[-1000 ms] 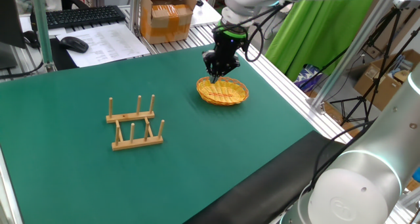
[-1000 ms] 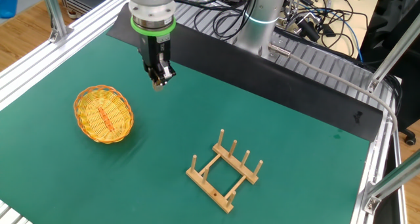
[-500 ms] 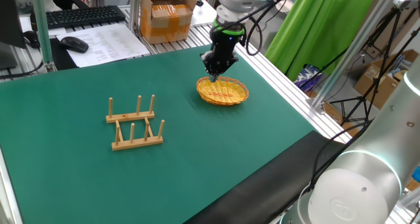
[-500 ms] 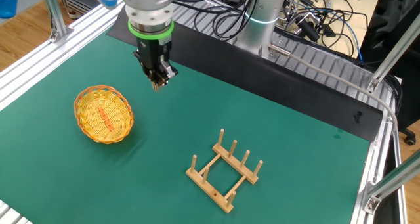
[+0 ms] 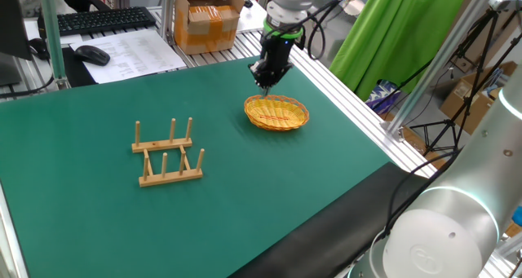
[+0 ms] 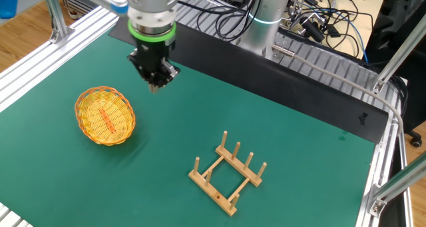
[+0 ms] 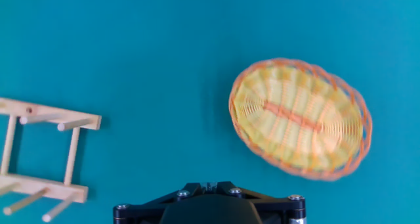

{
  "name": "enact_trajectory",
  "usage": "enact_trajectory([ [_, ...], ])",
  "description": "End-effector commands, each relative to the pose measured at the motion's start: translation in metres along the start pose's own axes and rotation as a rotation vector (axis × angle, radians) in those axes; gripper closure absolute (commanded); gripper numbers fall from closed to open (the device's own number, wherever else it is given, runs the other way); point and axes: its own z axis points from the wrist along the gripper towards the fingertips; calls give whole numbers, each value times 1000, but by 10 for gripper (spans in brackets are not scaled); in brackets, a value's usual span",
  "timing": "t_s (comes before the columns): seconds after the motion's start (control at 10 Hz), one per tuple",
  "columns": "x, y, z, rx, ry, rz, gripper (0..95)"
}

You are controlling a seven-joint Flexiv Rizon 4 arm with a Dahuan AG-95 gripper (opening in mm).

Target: Put the dish on the dish rack

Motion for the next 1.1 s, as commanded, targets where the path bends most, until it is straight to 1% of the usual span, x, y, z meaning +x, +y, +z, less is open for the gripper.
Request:
enact_trajectory([
  [0.1, -15, -26, 4, 36, -48, -99, 950],
  [0.2, -20, -40, 1, 40, -35, -116, 950],
  [0.3, -23, -54, 0, 65, -27, -143, 950],
  [0.4, -26, -71, 2, 56, -23, -157, 950],
  [0.5, -28, -85, 5, 51, -29, -158, 950],
  [0.6, -30, -93, 7, 50, -30, -158, 950],
  [0.7, -36, -106, 8, 31, -25, -157, 760],
  [0.8, -38, -118, 10, 3, -17, -156, 760],
  [0.9, -38, -127, 13, -21, -22, -156, 760],
  [1.0, -38, -134, 17, -24, -24, -155, 570],
  [1.1, -37, -143, 21, -24, -31, -156, 570],
])
